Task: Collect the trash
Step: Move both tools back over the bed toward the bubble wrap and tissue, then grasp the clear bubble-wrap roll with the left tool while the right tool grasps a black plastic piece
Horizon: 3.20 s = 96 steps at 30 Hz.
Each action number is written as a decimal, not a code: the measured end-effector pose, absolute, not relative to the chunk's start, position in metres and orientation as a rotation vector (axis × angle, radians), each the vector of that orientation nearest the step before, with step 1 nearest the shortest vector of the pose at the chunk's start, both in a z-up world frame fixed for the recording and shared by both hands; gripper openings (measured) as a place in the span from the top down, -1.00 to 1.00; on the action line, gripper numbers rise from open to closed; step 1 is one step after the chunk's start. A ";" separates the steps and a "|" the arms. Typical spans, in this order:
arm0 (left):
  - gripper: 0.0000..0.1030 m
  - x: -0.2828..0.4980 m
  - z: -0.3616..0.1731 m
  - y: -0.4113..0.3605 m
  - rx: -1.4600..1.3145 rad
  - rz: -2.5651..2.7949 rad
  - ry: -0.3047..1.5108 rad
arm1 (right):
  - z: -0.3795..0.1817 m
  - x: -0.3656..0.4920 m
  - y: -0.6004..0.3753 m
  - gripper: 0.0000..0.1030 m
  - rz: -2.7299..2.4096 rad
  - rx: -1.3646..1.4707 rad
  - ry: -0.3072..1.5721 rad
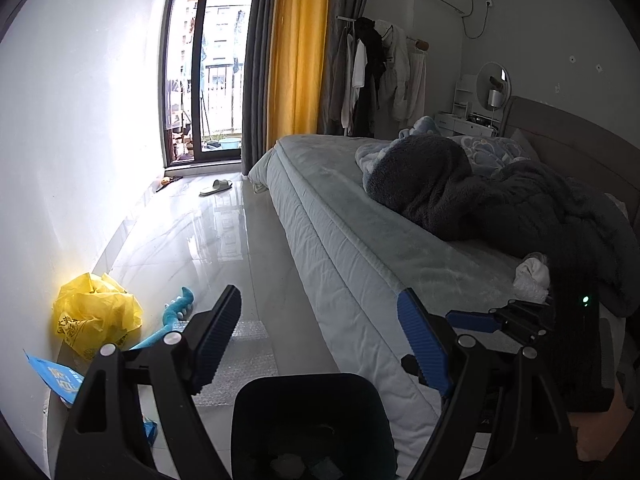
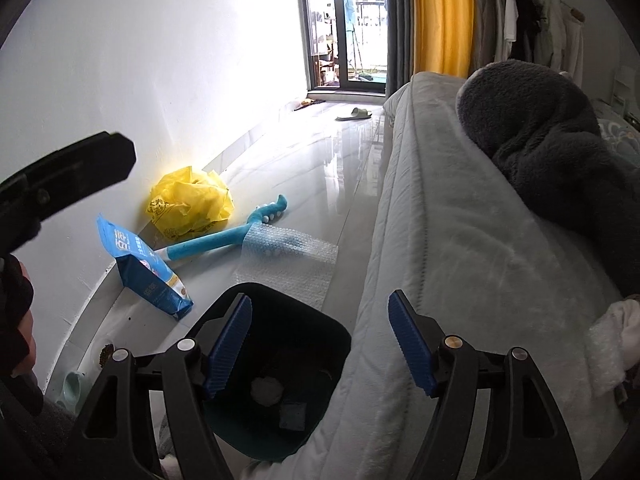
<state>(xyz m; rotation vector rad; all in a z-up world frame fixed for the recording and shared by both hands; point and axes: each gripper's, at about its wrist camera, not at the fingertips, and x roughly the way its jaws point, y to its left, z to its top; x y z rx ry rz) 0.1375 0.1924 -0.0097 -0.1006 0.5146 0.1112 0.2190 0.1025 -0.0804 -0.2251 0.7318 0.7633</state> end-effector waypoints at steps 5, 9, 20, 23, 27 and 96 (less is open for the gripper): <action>-0.60 0.147 -0.014 0.180 -0.128 0.088 0.530 | -0.071 0.225 0.072 -0.40 0.721 -0.231 0.694; -0.60 0.156 -0.013 0.161 -0.139 0.058 0.535 | -0.065 0.231 0.044 -0.40 0.684 -0.218 0.677; -0.60 0.181 -0.023 0.097 -0.088 -0.059 0.570 | -0.060 0.250 -0.042 -0.40 0.577 -0.151 0.659; -0.60 0.188 -0.025 0.080 -0.064 -0.099 0.577 | -0.060 0.255 -0.068 -0.40 0.538 -0.131 0.656; -0.63 0.198 -0.031 0.057 -0.015 -0.185 0.585 | -0.061 0.258 -0.100 -0.40 0.492 -0.115 0.651; -0.20 0.314 -0.102 -0.084 0.040 -0.483 0.743 | -0.112 0.270 -0.234 0.61 0.535 -0.019 0.721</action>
